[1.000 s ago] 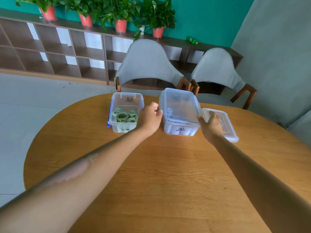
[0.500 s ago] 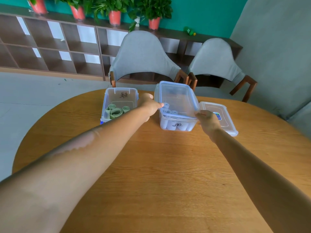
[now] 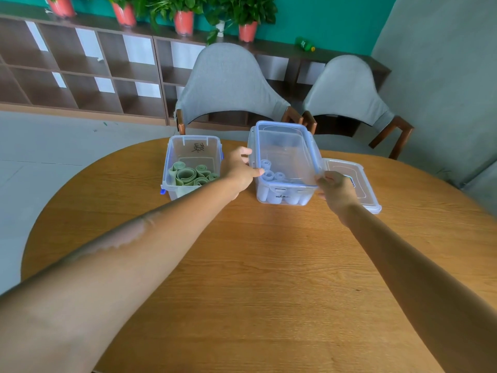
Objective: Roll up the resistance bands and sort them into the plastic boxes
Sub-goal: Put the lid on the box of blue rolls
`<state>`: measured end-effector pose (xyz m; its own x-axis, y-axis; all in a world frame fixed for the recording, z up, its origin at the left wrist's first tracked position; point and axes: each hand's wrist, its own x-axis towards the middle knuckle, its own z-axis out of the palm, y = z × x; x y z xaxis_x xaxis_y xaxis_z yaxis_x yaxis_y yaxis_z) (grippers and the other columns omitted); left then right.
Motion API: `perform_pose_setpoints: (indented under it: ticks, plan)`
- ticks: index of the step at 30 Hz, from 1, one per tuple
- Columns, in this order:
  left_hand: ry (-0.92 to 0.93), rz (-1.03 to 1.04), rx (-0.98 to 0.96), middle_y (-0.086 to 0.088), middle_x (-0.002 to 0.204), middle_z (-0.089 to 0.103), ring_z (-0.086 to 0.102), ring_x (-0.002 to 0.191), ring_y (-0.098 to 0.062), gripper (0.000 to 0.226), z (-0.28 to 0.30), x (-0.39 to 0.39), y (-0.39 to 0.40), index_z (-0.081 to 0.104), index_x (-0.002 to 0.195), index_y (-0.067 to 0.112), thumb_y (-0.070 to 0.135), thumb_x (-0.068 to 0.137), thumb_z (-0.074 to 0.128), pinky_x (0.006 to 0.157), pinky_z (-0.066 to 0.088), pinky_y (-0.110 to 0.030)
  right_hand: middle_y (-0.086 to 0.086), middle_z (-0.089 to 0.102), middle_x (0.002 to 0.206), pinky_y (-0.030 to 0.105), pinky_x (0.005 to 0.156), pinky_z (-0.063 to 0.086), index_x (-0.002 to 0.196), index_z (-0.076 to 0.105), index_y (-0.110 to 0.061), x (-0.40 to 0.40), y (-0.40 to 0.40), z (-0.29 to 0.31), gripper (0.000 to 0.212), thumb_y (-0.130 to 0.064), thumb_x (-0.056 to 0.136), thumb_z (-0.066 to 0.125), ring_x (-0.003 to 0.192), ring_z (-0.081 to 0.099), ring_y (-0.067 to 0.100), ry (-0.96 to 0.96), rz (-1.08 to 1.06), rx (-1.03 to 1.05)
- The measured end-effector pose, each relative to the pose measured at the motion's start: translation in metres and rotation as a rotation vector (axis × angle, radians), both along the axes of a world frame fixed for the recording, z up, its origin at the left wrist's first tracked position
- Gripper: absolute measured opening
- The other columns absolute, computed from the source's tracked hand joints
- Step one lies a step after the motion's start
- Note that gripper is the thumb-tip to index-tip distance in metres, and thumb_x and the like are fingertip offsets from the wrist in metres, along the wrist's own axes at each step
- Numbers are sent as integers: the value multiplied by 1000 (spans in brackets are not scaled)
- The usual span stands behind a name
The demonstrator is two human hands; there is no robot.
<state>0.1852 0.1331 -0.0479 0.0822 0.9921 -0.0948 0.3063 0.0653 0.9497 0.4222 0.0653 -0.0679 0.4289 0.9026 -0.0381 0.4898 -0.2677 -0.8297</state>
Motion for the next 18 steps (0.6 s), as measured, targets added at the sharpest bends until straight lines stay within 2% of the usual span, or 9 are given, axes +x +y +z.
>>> perform_pose_setpoints:
  ticks: [4,11,15,18]
  plan:
    - [30,-12,24,-6,134,60,58,117,-20,61,-2,-2,-4,55,137,17,10,82,82,92,44,-28,3,67,114,49,95,55,128,62,-16,-4,-3,4,35,-34,98,55,99,67,27,2,2,11]
    - [45,-13,48,-6,134,60,57,104,-15,60,-1,-1,-3,55,136,18,10,82,81,85,41,-26,4,66,114,44,90,57,130,60,-13,-6,-4,6,37,-34,101,53,99,67,27,-13,1,-10]
    - [53,-15,55,-5,133,60,56,104,-14,59,-2,-1,-3,55,135,17,11,83,81,85,42,-26,7,68,110,45,86,57,126,63,-14,-7,-4,9,35,-35,101,52,98,68,29,-20,-5,-33]
    - [52,-4,44,-5,131,60,59,109,-18,55,-5,1,-2,56,133,18,14,83,81,91,48,-30,12,68,105,50,91,57,121,65,-12,-10,-3,12,32,-34,101,51,98,68,32,-9,-6,-65]
